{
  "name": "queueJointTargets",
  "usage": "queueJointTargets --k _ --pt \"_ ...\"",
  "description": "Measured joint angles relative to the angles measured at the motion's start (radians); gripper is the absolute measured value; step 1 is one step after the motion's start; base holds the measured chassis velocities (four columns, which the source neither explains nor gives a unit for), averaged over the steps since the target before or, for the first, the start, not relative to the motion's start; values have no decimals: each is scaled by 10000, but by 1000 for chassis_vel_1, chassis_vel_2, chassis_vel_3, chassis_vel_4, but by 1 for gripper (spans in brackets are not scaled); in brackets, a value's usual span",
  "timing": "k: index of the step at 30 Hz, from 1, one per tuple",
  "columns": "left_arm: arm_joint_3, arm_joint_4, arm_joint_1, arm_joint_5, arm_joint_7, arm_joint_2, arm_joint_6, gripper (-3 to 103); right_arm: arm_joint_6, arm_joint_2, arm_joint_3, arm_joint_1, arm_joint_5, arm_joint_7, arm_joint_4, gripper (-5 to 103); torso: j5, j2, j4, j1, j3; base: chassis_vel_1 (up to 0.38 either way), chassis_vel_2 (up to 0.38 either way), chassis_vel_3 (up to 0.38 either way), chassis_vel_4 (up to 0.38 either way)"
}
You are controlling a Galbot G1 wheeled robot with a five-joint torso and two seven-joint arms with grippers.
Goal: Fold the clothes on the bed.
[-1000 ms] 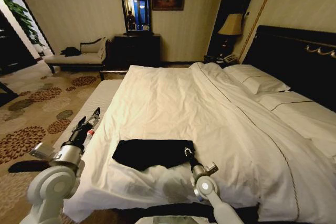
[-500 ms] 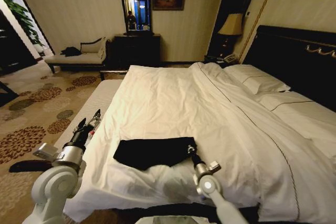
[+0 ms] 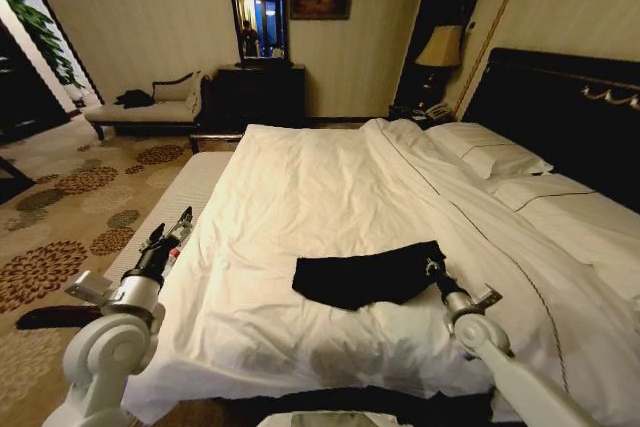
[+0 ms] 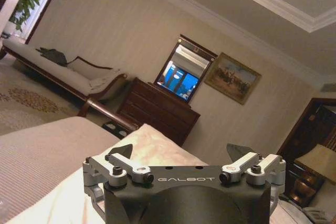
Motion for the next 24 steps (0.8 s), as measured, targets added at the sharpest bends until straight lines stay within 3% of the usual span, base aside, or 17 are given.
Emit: queueJointTargets --k 4,7,10,11,24 --pt "-2 91 -106 -20 -1 169 -25 100 21 114 -828 196 -680 -331 702 4 -3 1 8 0 0 0 0 0 0" --pt "263 264 -336 -15 -1 308 -26 100 22 325 -1256 238 -1236 -486 1037 4 -6 2 0 -1 -1 0 0 0 0" --pt "645 497 -496 133 5 334 -25 100 42 835 -2175 778 -2051 -702 705 4 -4 2 -7 0 -1 0 0 0 0" --pt "704 546 -490 199 12 282 -29 100 48 1018 -2515 1041 -2229 -744 441 4 -3 2 1 0 -1 0 0 0 0" --pt "738 693 -571 326 15 13 -58 100 139 2194 -4240 2696 -2705 -1066 -1715 4 -5 2 0 0 0 0 0 0 0"
